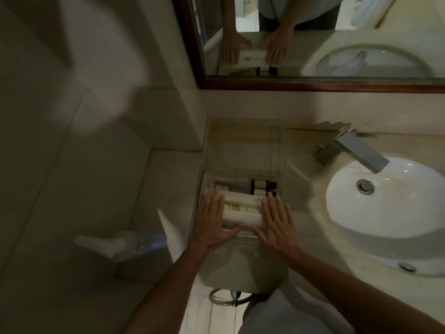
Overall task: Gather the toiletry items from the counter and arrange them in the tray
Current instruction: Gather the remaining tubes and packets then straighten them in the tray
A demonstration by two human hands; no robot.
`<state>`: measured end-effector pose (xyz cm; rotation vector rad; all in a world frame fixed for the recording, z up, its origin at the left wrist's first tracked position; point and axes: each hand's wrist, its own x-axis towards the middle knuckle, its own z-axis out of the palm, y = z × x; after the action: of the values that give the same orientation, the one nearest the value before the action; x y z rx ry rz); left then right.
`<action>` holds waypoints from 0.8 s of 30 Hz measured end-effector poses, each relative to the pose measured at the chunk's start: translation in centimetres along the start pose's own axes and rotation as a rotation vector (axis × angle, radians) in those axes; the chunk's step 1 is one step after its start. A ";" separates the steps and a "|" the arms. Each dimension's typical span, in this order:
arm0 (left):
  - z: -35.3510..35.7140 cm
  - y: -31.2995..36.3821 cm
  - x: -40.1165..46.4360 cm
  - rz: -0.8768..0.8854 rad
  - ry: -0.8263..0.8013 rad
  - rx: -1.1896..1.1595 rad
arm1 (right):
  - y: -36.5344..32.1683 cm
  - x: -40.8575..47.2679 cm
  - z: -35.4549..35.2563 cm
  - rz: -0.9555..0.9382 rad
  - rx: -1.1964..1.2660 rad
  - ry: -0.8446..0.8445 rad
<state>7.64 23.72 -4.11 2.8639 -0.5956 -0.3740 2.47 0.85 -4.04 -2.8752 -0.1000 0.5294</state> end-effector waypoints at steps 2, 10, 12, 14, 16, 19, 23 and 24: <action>-0.2 -0.4 -0.5 0.001 -0.017 0.027 | 0.6 -0.2 -0.3 -0.023 -0.016 -0.015; -1.6 -1.3 0.7 0.062 -0.129 0.168 | 1.9 -0.1 -2.0 -0.029 0.097 -0.104; -1.5 -1.6 1.3 0.085 -0.146 0.148 | 1.8 0.1 -2.2 -0.047 0.169 -0.055; -1.6 -1.9 2.1 0.082 -0.169 0.122 | 1.8 0.4 -2.5 -0.069 0.198 -0.007; -1.7 -2.0 2.7 0.079 -0.186 0.122 | 1.8 0.5 -3.3 -0.088 0.205 0.006; -1.8 -1.7 3.2 0.093 -0.164 0.135 | 2.1 0.5 -4.1 -0.098 0.189 0.008; -2.1 -1.2 3.8 0.091 -0.144 0.148 | 2.7 0.9 -3.8 -0.083 0.181 0.051; -2.2 -1.2 3.9 0.087 -0.143 0.143 | 2.7 1.0 -3.8 -0.087 0.185 0.063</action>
<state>12.20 23.46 -3.08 2.9511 -0.8003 -0.5468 4.90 -2.48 -1.50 -2.6904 -0.1559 0.4081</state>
